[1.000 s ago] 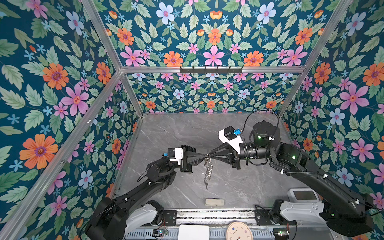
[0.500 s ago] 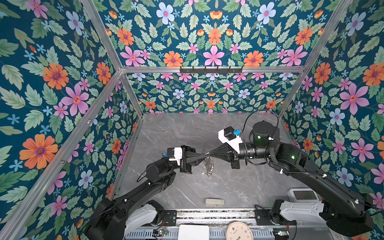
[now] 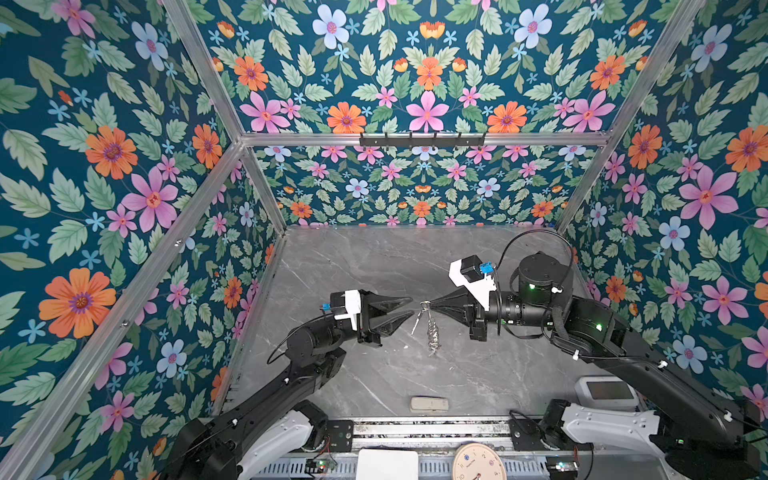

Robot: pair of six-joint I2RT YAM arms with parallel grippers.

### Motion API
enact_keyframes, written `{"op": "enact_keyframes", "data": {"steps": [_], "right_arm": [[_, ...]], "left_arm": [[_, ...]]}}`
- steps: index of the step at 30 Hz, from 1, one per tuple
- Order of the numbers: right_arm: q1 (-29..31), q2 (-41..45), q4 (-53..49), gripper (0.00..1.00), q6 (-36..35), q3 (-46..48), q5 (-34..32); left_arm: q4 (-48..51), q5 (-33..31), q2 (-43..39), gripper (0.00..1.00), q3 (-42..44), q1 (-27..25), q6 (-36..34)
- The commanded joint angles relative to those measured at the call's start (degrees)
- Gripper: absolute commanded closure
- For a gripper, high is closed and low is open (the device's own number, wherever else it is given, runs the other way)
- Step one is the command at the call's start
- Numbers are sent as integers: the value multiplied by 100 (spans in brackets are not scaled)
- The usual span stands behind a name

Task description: Remove the keys from the keyring

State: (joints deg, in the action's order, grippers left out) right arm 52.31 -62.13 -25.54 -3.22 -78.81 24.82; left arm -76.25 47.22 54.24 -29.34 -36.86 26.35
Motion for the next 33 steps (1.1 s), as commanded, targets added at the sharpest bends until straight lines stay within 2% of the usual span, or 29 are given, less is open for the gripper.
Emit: {"op": "enact_keyframes", "data": {"steps": [1,8,14,21,27,33], "right_arm": [[5,94,246,100,94,63,-175],[0,158,260,100,105,124,-292],[5,157,269,100,94,124,-324],[5,141,235,100,59,104,-383],[-1,106,247,100,50,76,-380],[6,78,260,100,42,50,-371]], "left_arm": [[367,-80,-76,70,-72,4,-104],[1371,433,29,66,-616,4,86],[2221,582,-53,64,-949,4,257],[4324,475,-482,60,-1437,8,-239],[6301,503,-308,66,-2404,4,-752],[7377,880,215,73,-3155,4,-824]]}}
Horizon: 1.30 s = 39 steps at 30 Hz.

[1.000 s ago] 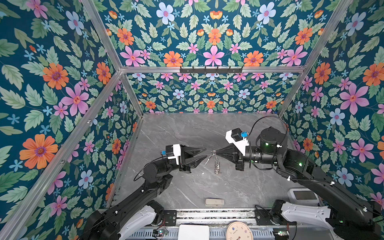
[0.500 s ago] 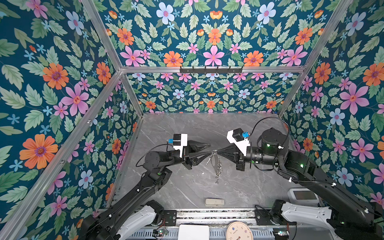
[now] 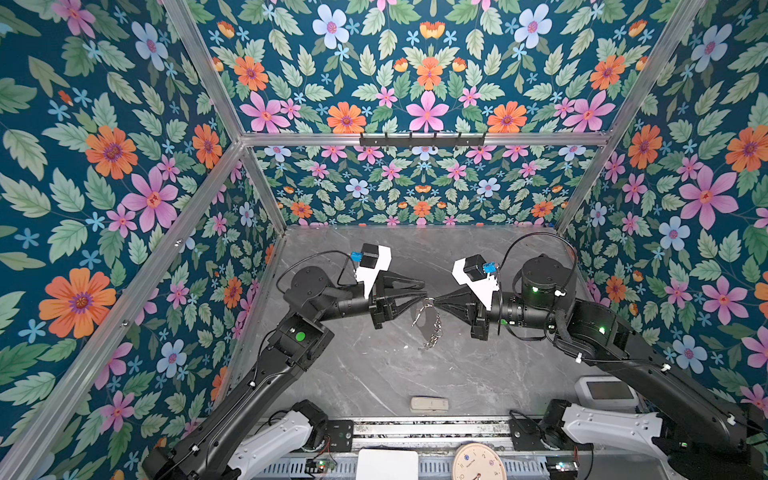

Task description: Remove the keys from the keyring

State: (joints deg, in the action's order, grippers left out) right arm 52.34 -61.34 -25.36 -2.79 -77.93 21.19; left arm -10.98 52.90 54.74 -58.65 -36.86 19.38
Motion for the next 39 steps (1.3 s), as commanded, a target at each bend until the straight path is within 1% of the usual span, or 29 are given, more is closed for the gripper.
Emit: {"op": "enact_keyframes", "data": {"steps": [1,3,7,12,15,19,23,30,39], "right_arm": [[0,7,243,100,-3,-37,-18],[-1,19,243,100,-7,-30,-29],[3,35,254,100,-2,9,-54],[4,76,260,100,-11,35,-97],[3,96,270,100,-12,68,-101],[3,124,265,100,-11,90,-124],[-4,131,286,100,-11,103,-117],[0,158,296,100,3,103,-105],[-3,123,377,100,33,103,-97]], "left_arm": [[984,378,227,73,-302,8,-123],[1081,486,258,74,-358,4,-113],[1063,493,151,75,-379,4,-33],[1275,434,54,74,-477,4,-30],[1568,374,43,74,-611,4,-119],[1913,405,10,71,-743,4,-239],[2020,458,54,72,-744,4,-226],[2080,479,54,76,-735,4,-259],[1871,633,54,88,-626,4,-188]]}}
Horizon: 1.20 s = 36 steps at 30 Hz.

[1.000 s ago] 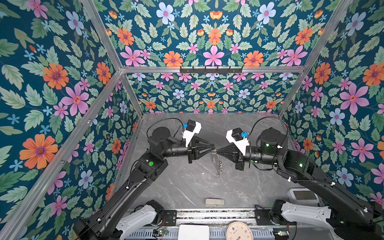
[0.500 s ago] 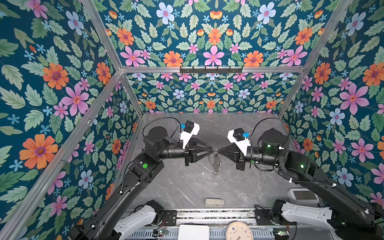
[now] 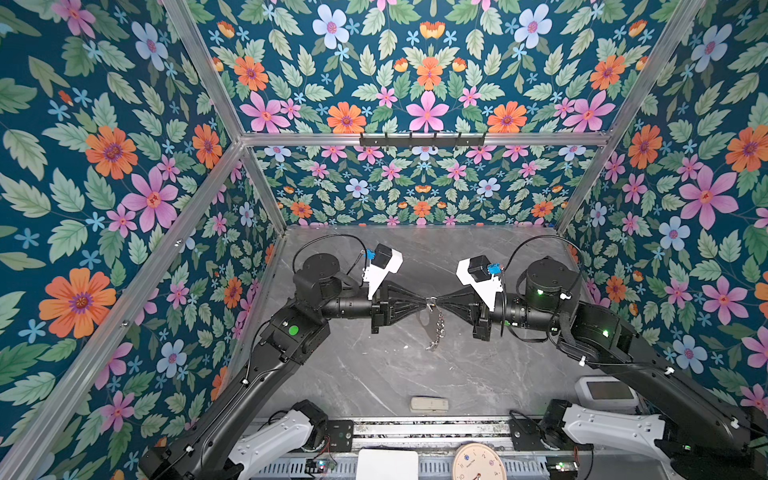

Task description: Remove the keys from the keyring

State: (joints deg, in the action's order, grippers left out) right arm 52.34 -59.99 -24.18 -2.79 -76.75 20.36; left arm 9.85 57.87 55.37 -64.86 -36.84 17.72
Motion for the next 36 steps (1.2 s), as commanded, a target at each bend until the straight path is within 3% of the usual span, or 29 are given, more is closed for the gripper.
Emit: {"op": "enact_keyframes", "data": {"steps": [1,6,16,23,36], "right_arm": [[-2,-8,257,100,33,-9,-12],[-4,-4,331,100,41,26,-14],[4,323,1590,100,303,743,-10],[-3,461,2411,100,410,1156,12],[3,593,3472,100,569,1645,130]], "left_arm": [[-216,137,-21,89,-4,1,-19],[-224,48,-70,100,-1,7,-51],[-382,-8,-255,100,150,4,25],[-1271,64,-351,100,606,1,773],[-2022,181,-298,100,975,1,1366]]}}
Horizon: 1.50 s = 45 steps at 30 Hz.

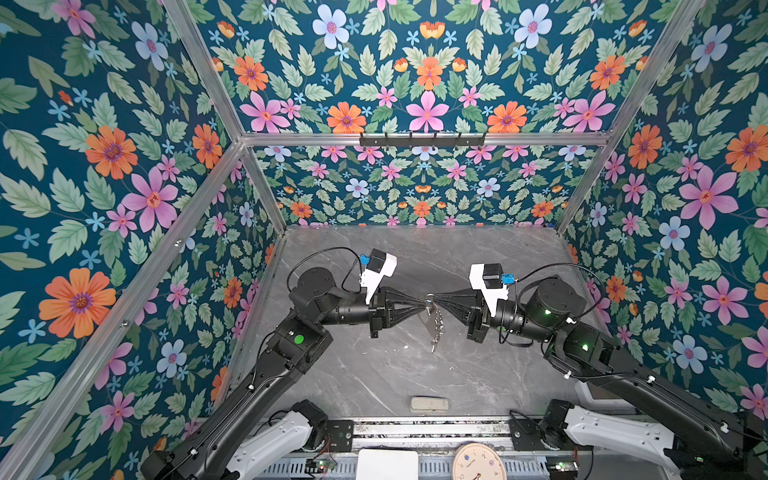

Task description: Remove the keys from the keyring

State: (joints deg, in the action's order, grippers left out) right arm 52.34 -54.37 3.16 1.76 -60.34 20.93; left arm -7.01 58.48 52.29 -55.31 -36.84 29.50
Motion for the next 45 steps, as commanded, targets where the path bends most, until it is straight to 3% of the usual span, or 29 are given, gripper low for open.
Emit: {"op": "enact_keyframes", "data": {"steps": [1,12,15,18,23,29,36,45], "right_arm": [[1,34,759,100,114,9,62],[-1,-20,1280,100,378,184,56],[1,52,1204,100,344,218,-44],[-2,199,1049,100,299,305,-213],[-2,500,714,100,300,664,-651],[-3,871,440,100,472,1199,-1103],[4,954,216,100,753,1612,-1372],[-3,805,211,100,1000,1856,-1587]], "left_arm": [[-337,116,7,100,12,1,189],[-706,61,-8,100,178,1,359],[-482,-93,-26,100,165,5,136],[86,-596,-60,100,205,1,-337],[401,-2017,-50,100,647,1,-604],[-689,-3398,-75,100,2101,1,-180],[-2061,-4106,506,100,3522,1,583],[-2279,-4834,1375,100,3980,11,832]]}}
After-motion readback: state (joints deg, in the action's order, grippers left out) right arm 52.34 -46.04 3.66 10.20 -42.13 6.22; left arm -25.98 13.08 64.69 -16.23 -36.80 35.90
